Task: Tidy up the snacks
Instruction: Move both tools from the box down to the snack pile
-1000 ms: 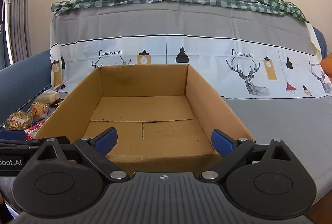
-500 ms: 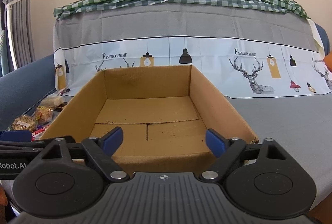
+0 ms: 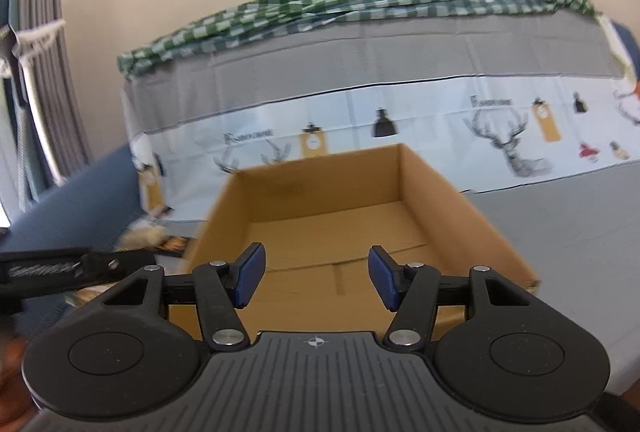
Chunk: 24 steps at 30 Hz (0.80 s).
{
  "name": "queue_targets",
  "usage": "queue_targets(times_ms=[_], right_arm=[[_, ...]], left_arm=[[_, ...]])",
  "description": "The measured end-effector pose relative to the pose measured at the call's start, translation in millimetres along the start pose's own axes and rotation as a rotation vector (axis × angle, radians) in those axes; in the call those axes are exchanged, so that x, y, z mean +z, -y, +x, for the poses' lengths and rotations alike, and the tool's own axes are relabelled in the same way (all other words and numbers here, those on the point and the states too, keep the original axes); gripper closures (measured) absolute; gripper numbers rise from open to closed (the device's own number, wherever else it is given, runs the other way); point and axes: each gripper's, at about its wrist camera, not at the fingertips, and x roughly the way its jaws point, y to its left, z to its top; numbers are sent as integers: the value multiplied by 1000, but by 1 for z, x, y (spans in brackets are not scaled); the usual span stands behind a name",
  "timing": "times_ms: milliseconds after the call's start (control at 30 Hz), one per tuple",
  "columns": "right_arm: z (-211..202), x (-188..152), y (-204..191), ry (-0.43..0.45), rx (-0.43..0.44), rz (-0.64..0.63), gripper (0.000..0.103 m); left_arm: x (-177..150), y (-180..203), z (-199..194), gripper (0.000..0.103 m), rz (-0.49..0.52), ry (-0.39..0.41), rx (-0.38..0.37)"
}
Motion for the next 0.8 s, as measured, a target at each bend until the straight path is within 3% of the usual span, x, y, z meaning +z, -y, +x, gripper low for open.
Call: queue_targets(times_ms=[200, 300, 367, 467, 667, 733, 800], right_arm=[[-5, 27, -29, -5, 129, 8, 43], [4, 39, -51, -19, 194, -27, 43], [17, 46, -69, -39, 223, -47, 43], [46, 49, -101, -80, 262, -61, 42], [119, 29, -159, -171, 296, -104, 42], [136, 17, -170, -196, 292, -130, 42], [154, 4, -177, -226, 277, -151, 42]], left_arm=[[9, -77, 16, 51, -36, 47, 173], [5, -118, 25, 48, -247, -10, 154], [5, -131, 24, 46, -306, -2, 153], [5, -138, 25, 46, -322, -8, 190], [6, -137, 26, 42, -245, 27, 333], [6, -141, 26, 39, -245, 30, 357], [6, -146, 29, 30, -258, 28, 385]])
